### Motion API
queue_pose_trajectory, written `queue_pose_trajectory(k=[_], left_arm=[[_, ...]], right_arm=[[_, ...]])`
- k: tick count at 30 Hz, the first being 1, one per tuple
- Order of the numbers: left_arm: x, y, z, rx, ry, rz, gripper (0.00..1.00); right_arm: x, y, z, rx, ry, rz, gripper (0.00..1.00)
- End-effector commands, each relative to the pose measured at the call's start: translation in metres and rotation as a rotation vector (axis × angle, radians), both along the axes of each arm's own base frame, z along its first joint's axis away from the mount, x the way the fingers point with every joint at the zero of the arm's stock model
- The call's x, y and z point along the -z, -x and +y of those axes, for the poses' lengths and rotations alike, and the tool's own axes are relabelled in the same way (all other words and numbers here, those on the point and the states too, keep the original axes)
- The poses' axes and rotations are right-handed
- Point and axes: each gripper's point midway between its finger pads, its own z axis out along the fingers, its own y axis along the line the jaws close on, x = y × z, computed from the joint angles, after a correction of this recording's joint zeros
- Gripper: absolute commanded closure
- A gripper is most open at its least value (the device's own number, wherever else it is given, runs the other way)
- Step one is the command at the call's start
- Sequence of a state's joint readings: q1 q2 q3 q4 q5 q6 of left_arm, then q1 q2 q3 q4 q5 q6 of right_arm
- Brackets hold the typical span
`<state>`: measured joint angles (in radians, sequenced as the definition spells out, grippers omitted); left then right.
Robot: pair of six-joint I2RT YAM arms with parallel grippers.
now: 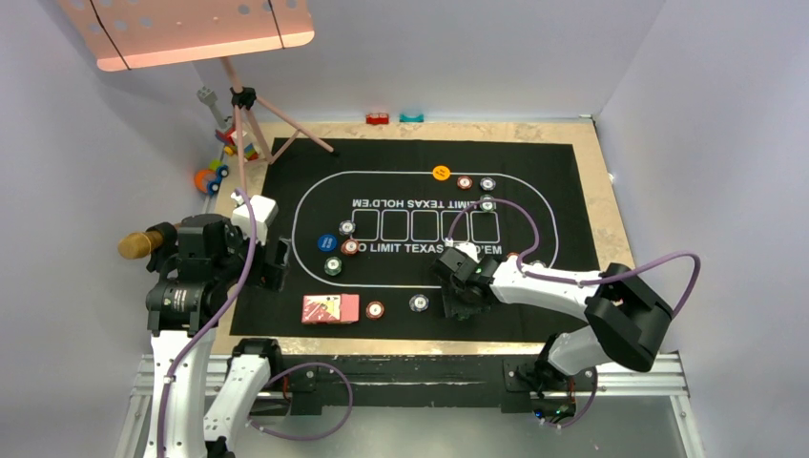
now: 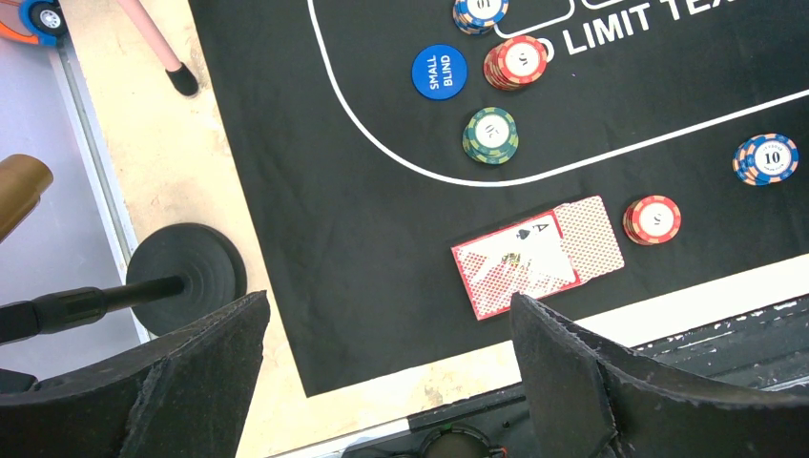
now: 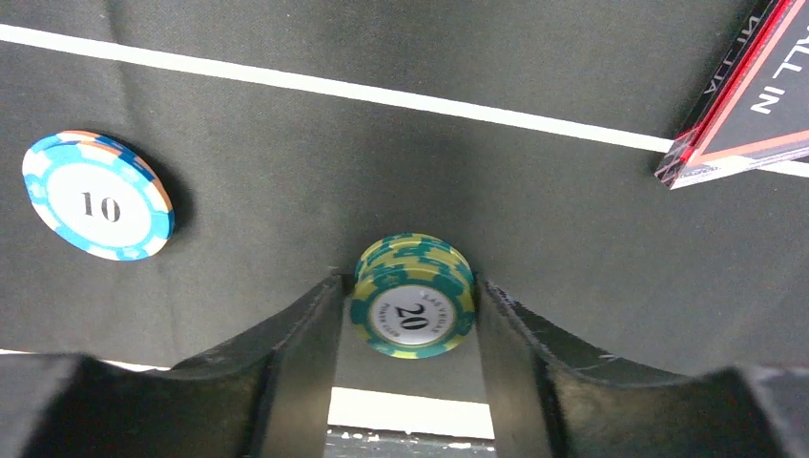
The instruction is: Distribute texas hold em gaming equipment
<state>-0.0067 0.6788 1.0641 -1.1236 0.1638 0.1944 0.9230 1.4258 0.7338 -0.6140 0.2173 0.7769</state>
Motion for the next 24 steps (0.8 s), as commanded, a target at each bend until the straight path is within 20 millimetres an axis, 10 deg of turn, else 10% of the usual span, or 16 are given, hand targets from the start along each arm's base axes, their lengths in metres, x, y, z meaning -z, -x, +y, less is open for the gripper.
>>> queue_pose_trajectory(k=[1, 13, 24], left_arm=[[-0.005, -0.003, 0.001, -0.005, -0.003, -0.02, 0.0], [-0.006, -0.002, 0.001, -0.004, -0.004, -0.027, 0.0], [-0.006, -0.002, 0.001, -0.001, -0.003, -0.029, 0.0]], right_arm=[[0.002, 0.001, -0.002, 0.026, -0.003, -0.008, 0.51], [-0.044, -0.014, 0.003, 0.037, -0.018, -0.078, 0.83], [-0.084, -0.098, -0.029, 0.206, -0.028, -0.224, 0.85]])
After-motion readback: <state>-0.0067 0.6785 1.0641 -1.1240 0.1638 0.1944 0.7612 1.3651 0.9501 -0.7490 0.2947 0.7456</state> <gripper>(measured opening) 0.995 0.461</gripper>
